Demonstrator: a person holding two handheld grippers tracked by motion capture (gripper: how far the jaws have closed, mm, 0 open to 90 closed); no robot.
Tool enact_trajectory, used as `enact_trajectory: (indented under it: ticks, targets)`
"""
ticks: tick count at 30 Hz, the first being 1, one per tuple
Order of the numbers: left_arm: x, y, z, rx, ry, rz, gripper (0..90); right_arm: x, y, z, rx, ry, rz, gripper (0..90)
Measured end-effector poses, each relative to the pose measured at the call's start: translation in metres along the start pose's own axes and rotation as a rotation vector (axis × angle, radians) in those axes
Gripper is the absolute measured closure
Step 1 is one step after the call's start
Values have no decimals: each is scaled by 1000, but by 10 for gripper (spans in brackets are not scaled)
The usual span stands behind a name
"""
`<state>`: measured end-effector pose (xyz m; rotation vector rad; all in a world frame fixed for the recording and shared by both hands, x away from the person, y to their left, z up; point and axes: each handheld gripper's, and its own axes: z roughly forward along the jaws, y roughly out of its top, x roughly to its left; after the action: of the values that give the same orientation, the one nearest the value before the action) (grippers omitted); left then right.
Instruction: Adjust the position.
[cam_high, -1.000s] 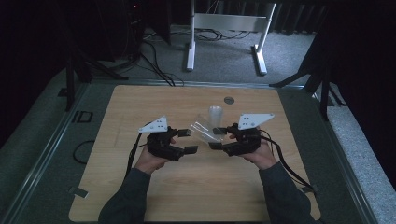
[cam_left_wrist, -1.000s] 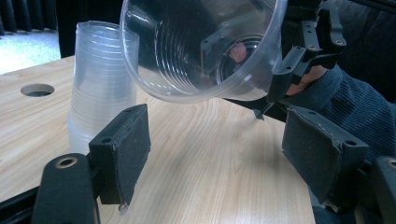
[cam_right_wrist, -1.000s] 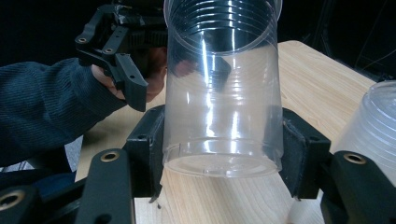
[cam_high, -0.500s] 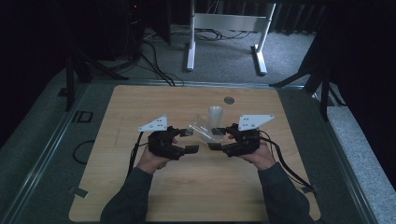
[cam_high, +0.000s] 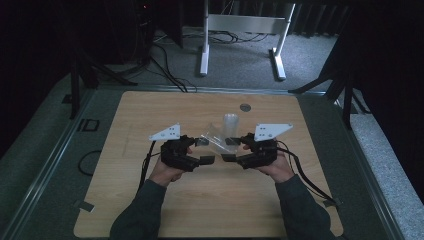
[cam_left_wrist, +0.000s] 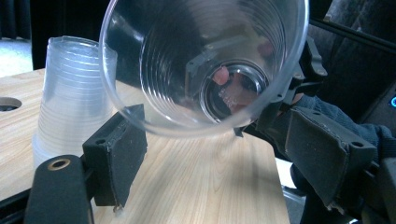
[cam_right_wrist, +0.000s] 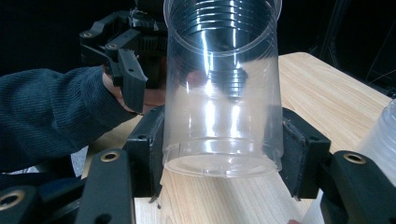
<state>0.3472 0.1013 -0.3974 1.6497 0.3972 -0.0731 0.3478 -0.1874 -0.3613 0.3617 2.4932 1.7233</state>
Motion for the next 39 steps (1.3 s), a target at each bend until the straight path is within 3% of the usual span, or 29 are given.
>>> enact_trajectory:
  ticks: [8,20,27,39]
  targets:
    - [1,1,1,-40,-30,-19,208,1,0,0,-7,-3,-15,412]
    - [0,2,5,-44,-23,-19,188,2,-1,2,-9,-3,-23,412]
    - [1,3,8,-82,-47,-42,188,4,-1,2,-15,-5,-39,412]
    - [1,2,11,-106,-47,-49,188,5,-2,4,-15,2,-46,412]
